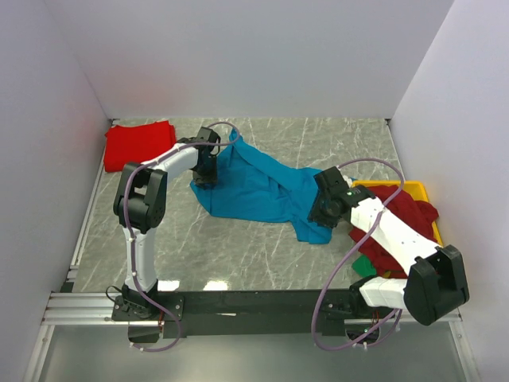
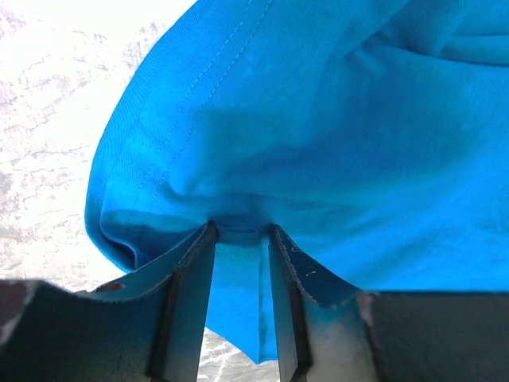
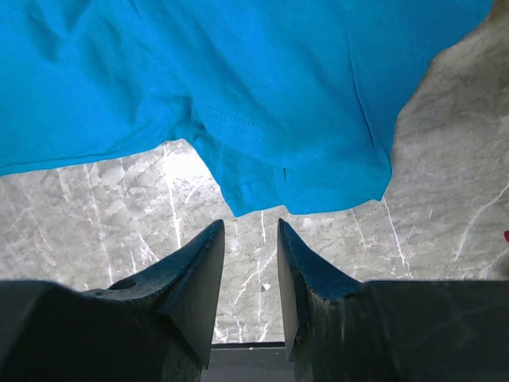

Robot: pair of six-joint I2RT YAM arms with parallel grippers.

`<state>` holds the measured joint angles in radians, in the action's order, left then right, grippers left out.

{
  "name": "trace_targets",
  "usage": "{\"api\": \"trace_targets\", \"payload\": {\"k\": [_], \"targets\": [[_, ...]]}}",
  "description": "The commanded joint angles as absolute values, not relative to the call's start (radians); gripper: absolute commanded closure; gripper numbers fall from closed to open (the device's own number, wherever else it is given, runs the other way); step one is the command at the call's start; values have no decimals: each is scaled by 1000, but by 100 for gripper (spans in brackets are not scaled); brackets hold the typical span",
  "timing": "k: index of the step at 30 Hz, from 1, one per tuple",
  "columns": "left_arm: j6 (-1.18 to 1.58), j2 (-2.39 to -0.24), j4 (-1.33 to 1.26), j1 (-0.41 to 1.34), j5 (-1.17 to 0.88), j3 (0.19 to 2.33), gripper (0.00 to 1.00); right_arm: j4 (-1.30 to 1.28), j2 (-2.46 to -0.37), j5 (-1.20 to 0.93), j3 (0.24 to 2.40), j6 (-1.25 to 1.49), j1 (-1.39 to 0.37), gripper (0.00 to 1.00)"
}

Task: Fold and stack the t-shirts
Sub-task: Flatten the tshirt out

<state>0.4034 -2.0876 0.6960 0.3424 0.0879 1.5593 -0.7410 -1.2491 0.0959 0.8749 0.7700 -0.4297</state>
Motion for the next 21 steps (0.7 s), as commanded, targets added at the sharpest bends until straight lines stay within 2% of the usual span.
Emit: {"api": "trace_targets", "payload": {"k": [1, 6, 10, 13, 21], "targets": [[377, -2120, 675, 347, 106, 1563, 61, -719, -1207, 104, 873, 790, -434, 60], [380, -2115, 678, 348, 103, 1571, 71, -723, -1203, 106, 865, 795, -436, 60], [388, -2102, 680, 348, 83, 1575, 87, -719, -1198, 107, 856, 795, -436, 60], [396, -2089, 684, 347, 72, 1582, 94, -719, -1201, 109, 856, 793, -436, 60], [423, -1994, 724, 330, 49, 1585, 95, -719, -1233, 127, 841, 773, -436, 60]]}}
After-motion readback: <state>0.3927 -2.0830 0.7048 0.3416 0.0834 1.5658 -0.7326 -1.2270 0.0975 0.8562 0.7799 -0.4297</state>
